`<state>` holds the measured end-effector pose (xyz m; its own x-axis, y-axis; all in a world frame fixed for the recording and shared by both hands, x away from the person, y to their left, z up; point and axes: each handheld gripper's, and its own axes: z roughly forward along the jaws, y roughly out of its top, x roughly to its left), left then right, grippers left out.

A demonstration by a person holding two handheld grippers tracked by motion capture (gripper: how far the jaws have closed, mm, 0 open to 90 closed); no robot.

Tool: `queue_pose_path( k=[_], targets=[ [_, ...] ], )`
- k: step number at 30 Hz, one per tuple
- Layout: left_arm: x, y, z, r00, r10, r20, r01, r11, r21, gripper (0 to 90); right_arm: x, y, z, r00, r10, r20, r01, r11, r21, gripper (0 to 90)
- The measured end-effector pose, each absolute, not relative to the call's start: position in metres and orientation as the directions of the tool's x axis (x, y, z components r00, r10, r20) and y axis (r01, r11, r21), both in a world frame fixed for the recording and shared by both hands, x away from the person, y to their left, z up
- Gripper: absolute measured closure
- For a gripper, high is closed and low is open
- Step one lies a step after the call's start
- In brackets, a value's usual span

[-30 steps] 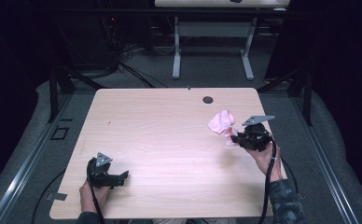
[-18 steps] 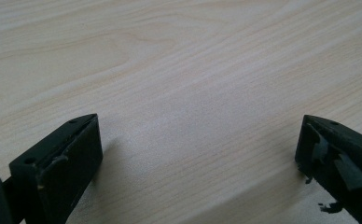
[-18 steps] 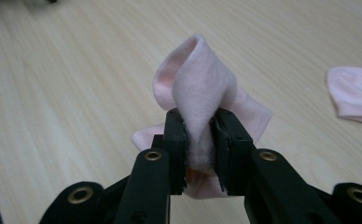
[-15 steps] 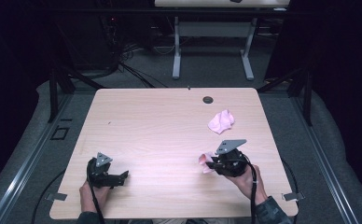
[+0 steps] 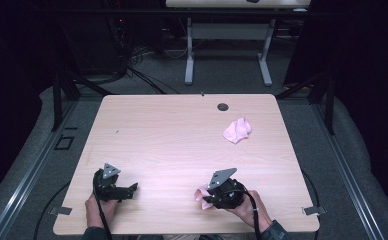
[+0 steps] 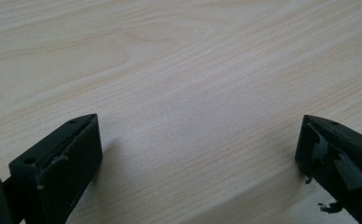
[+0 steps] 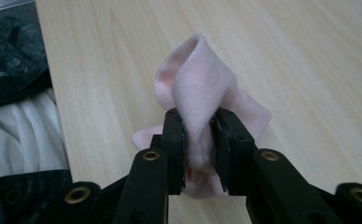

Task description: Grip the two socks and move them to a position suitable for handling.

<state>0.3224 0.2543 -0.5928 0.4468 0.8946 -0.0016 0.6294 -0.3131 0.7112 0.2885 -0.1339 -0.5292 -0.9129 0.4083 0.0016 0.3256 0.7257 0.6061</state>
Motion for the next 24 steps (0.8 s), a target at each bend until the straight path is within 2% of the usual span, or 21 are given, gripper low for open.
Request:
queue_pose_path(
  k=[5, 9, 14, 21, 24],
  targets=[
    [0.322, 0.254, -0.593, 0.447, 0.895, -0.002, 0.629, -0.313, 0.711, 0.5, 0.289, -0.130, -0.544, -0.912, 0.409, 0.024, 0.344, 0.731, 0.589, 70.8],
    [0.322, 0.254, -0.593, 0.447, 0.895, -0.001, 0.629, -0.313, 0.711, 0.5, 0.291, -0.133, -0.547, -0.908, 0.418, 0.038, 0.359, 0.727, 0.585, 54.4],
    [0.322, 0.254, -0.593, 0.447, 0.895, -0.001, 0.629, -0.313, 0.711, 0.5, 0.292, -0.142, -0.544, -0.896, 0.438, 0.067, 0.386, 0.696, 0.606, 22.2],
    [0.322, 0.254, -0.593, 0.446, 0.895, -0.001, 0.630, -0.313, 0.711, 0.5, 0.303, -0.169, -0.526, -0.866, 0.492, 0.094, 0.426, 0.625, 0.654, 5.2],
    [0.322, 0.254, -0.593, 0.446, 0.895, 0.000, 0.629, -0.313, 0.711, 0.5, 0.314, -0.183, -0.517, -0.842, 0.532, 0.090, 0.449, 0.599, 0.664, 1.8]
  ],
)
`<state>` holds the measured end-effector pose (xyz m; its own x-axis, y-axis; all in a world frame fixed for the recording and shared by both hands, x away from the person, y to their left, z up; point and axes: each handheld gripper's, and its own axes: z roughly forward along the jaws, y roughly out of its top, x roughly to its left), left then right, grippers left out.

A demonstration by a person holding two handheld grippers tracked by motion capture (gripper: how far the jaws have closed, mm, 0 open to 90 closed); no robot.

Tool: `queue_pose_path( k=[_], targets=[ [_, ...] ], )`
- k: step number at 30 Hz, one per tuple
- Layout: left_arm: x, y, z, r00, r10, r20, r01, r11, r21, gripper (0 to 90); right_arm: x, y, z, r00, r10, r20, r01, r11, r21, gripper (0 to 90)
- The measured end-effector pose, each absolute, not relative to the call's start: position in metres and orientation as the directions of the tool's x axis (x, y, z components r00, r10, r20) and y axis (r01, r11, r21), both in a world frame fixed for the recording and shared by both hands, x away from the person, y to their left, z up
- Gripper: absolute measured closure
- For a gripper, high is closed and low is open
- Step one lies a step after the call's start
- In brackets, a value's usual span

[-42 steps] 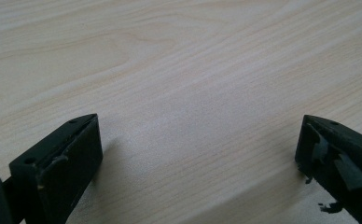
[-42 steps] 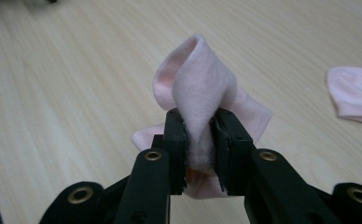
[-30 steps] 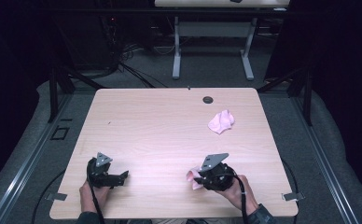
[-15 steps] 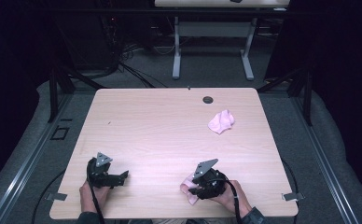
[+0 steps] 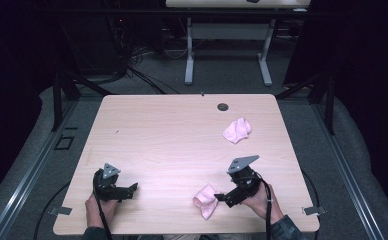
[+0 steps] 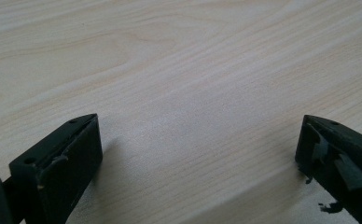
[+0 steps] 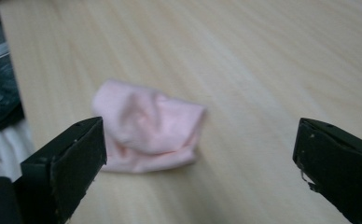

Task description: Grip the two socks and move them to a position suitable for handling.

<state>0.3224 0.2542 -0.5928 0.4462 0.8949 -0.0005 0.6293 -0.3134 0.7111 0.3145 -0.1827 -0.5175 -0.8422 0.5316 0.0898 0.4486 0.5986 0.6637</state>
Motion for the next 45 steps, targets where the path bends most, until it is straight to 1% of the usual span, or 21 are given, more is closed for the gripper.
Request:
queue_pose_path(
  k=[5, 7, 8, 9, 12, 14, 21, 27, 30, 31, 33, 35, 37, 40, 41, 43, 44, 45],
  targets=[
    [0.322, 0.254, -0.593, 0.446, 0.895, -0.001, 0.629, -0.313, 0.711, 0.5, 0.348, -0.204, -0.510, -0.781, 0.619, 0.086, 0.495, 0.529, 0.689, 0.0],
    [0.322, 0.254, -0.593, 0.446, 0.895, -0.001, 0.629, -0.313, 0.711, 0.5, 0.365, -0.211, -0.511, -0.754, 0.650, 0.097, 0.521, 0.502, 0.691, 0.0],
    [0.322, 0.254, -0.593, 0.446, 0.895, -0.001, 0.629, -0.313, 0.711, 0.5, 0.380, -0.217, -0.512, -0.733, 0.672, 0.105, 0.544, 0.487, 0.683, 0.0],
    [0.322, 0.254, -0.593, 0.446, 0.895, -0.001, 0.629, -0.313, 0.711, 0.5, 0.380, -0.217, -0.512, -0.733, 0.672, 0.105, 0.544, 0.487, 0.683, 0.0],
    [0.322, 0.254, -0.593, 0.446, 0.895, -0.001, 0.630, -0.313, 0.711, 0.5, 0.399, -0.223, -0.514, -0.701, 0.703, 0.118, 0.573, 0.457, 0.680, 0.0],
    [0.322, 0.254, -0.593, 0.447, 0.895, -0.001, 0.629, -0.313, 0.711, 0.5, 0.411, -0.227, -0.516, -0.678, 0.728, 0.101, 0.590, 0.456, 0.666, 0.0],
    [0.323, 0.254, -0.593, 0.447, 0.895, -0.002, 0.629, -0.313, 0.712, 0.4, 0.454, -0.237, -0.522, -0.614, 0.783, 0.099, 0.663, 0.444, 0.603, 0.0],
    [0.323, 0.254, -0.593, 0.448, 0.894, -0.003, 0.629, -0.313, 0.712, 0.4, 0.488, -0.240, -0.519, -0.567, 0.820, 0.080, 0.683, 0.413, 0.602, 0.5],
    [0.323, 0.254, -0.593, 0.448, 0.894, -0.002, 0.629, -0.313, 0.712, 0.4, 0.505, -0.240, -0.519, -0.534, 0.843, 0.066, 0.697, 0.395, 0.599, 2.6],
    [0.323, 0.254, -0.593, 0.448, 0.894, -0.002, 0.629, -0.313, 0.712, 0.4, 0.511, -0.239, -0.520, -0.522, 0.849, 0.079, 0.703, 0.377, 0.603, 3.7],
    [0.323, 0.254, -0.593, 0.448, 0.894, -0.002, 0.629, -0.313, 0.712, 0.4, 0.519, -0.236, -0.522, -0.501, 0.865, 0.026, 0.700, 0.387, 0.599, 6.2],
    [0.323, 0.254, -0.593, 0.448, 0.894, -0.002, 0.629, -0.313, 0.712, 0.4, 0.528, -0.234, -0.527, -0.492, 0.869, 0.051, 0.718, 0.372, 0.588, 8.5],
    [0.323, 0.254, -0.593, 0.448, 0.894, -0.003, 0.629, -0.313, 0.712, 0.4, 0.535, -0.232, -0.532, -0.475, 0.880, 0.019, 0.724, 0.378, 0.577, 12.0],
    [0.323, 0.254, -0.593, 0.449, 0.894, -0.003, 0.629, -0.313, 0.712, 0.4, 0.543, -0.231, -0.543, -0.451, 0.893, 0.002, 0.732, 0.368, 0.573, 16.4],
    [0.323, 0.254, -0.593, 0.449, 0.894, -0.003, 0.629, -0.313, 0.712, 0.4, 0.544, -0.231, -0.548, -0.448, 0.894, 0.014, 0.751, 0.368, 0.548, 19.1],
    [0.323, 0.254, -0.593, 0.450, 0.893, -0.004, 0.630, -0.314, 0.710, 0.4, 0.547, -0.232, -0.557, -0.432, 0.902, 0.019, 0.771, 0.358, 0.526, 24.9],
    [0.323, 0.255, -0.592, 0.456, 0.890, -0.007, 0.636, -0.320, 0.703, 0.5, 0.548, -0.234, -0.560, -0.431, 0.902, 0.033, 0.779, 0.353, 0.517, 27.0],
    [0.323, 0.254, -0.593, 0.450, 0.893, -0.004, 0.631, -0.315, 0.709, 0.4, 0.548, -0.235, -0.562, -0.422, 0.906, 0.044, 0.780, 0.337, 0.528, 30.5]
  ],
)
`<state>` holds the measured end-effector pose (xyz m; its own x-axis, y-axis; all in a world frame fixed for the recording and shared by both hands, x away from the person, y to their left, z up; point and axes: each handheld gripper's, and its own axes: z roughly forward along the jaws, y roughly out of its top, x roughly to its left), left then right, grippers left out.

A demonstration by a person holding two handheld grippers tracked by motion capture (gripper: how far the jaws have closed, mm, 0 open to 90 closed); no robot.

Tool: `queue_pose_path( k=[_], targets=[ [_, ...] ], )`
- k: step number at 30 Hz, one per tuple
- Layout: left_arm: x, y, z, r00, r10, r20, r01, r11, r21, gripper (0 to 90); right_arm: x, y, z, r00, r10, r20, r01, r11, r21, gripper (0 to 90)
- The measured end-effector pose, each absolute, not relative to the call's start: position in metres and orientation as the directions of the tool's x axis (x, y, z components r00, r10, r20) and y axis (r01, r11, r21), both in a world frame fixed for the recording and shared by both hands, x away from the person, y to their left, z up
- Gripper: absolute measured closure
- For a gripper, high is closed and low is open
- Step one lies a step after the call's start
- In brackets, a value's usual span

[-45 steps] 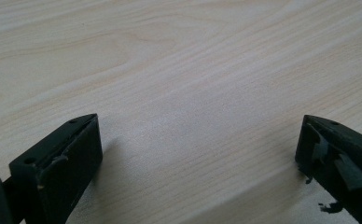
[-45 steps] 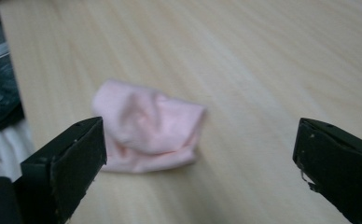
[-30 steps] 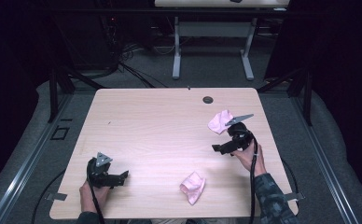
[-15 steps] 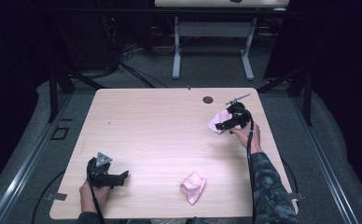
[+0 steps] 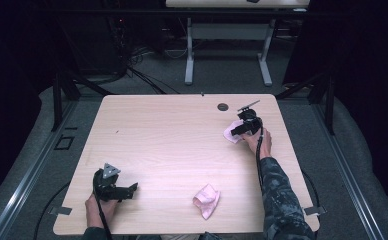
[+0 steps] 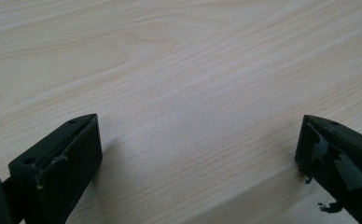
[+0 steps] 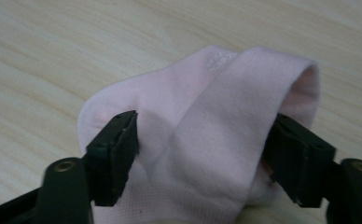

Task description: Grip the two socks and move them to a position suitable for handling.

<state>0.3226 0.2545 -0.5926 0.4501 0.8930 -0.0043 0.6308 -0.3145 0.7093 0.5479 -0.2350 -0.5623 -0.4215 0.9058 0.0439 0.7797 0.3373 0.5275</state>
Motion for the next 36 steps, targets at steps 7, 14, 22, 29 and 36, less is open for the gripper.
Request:
queue_pose_path(
  k=[7, 14, 22, 29, 36],
  targets=[
    [0.323, 0.254, -0.593, 0.448, 0.894, -0.002, 0.629, -0.313, 0.712, 0.5, 0.542, -0.242, -0.561, -0.423, 0.906, 0.017, 0.756, 0.343, 0.557, 65.3],
    [0.323, 0.254, -0.593, 0.449, 0.894, -0.003, 0.629, -0.314, 0.711, 0.5, 0.536, -0.248, -0.563, -0.408, 0.911, 0.060, 0.754, 0.299, 0.585, 82.6],
    [0.323, 0.254, -0.593, 0.448, 0.894, -0.004, 0.629, -0.312, 0.712, 0.5, 0.498, -0.244, -0.521, -0.495, 0.863, 0.097, 0.667, 0.307, 0.679, 82.7],
    [0.323, 0.254, -0.593, 0.449, 0.894, -0.003, 0.629, -0.313, 0.712, 0.5, 0.452, -0.218, -0.490, -0.627, 0.772, 0.105, 0.591, 0.383, 0.710, 82.6],
    [0.323, 0.254, -0.593, 0.447, 0.895, -0.003, 0.629, -0.312, 0.712, 0.6, 0.419, -0.180, -0.494, -0.743, 0.663, 0.084, 0.521, 0.495, 0.696, 82.4]
  ],
)
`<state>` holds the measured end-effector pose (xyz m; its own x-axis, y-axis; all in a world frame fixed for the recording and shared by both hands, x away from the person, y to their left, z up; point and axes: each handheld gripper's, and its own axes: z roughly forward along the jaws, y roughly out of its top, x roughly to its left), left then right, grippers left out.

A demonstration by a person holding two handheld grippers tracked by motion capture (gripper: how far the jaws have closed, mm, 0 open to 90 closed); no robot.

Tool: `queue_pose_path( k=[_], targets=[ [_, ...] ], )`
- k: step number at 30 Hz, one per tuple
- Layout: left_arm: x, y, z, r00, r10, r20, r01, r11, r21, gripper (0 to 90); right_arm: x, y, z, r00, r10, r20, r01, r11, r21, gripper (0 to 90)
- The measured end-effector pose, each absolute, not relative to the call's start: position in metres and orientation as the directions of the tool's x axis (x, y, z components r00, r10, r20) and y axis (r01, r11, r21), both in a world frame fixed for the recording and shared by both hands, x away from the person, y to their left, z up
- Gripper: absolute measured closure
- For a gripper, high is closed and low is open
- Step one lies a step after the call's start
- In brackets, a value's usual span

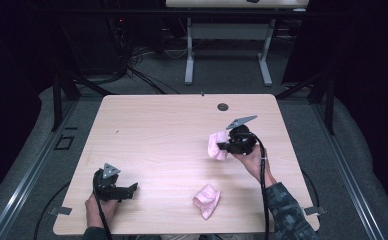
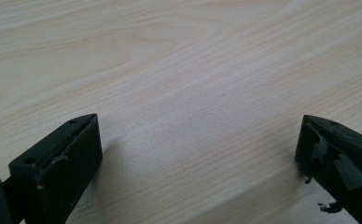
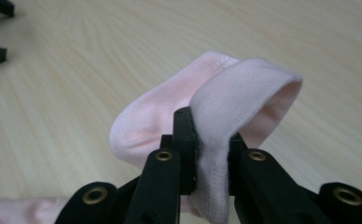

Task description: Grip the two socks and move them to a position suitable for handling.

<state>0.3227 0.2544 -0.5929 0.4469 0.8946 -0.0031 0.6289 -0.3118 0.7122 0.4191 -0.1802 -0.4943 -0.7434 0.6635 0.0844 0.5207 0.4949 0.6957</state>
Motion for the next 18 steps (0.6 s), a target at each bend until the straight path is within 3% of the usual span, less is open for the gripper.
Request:
queue_pose_path(
  k=[10, 14, 16, 18],
  targets=[
    [0.323, 0.254, -0.593, 0.447, 0.895, -0.003, 0.629, -0.312, 0.712, 0.5, 0.410, -0.147, -0.525, -0.811, 0.572, 0.118, 0.517, 0.608, 0.602, 82.0],
    [0.323, 0.254, -0.593, 0.446, 0.895, -0.003, 0.629, -0.311, 0.712, 0.5, 0.413, -0.139, -0.539, -0.820, 0.566, 0.083, 0.505, 0.648, 0.571, 79.9],
    [0.323, 0.254, -0.593, 0.446, 0.895, -0.002, 0.629, -0.311, 0.713, 0.5, 0.415, -0.137, -0.545, -0.821, 0.564, 0.094, 0.512, 0.653, 0.558, 75.0],
    [0.323, 0.254, -0.593, 0.444, 0.896, -0.004, 0.630, -0.309, 0.713, 0.6, 0.417, -0.136, -0.550, -0.811, 0.574, 0.112, 0.534, 0.648, 0.543, 56.2]
  ],
)
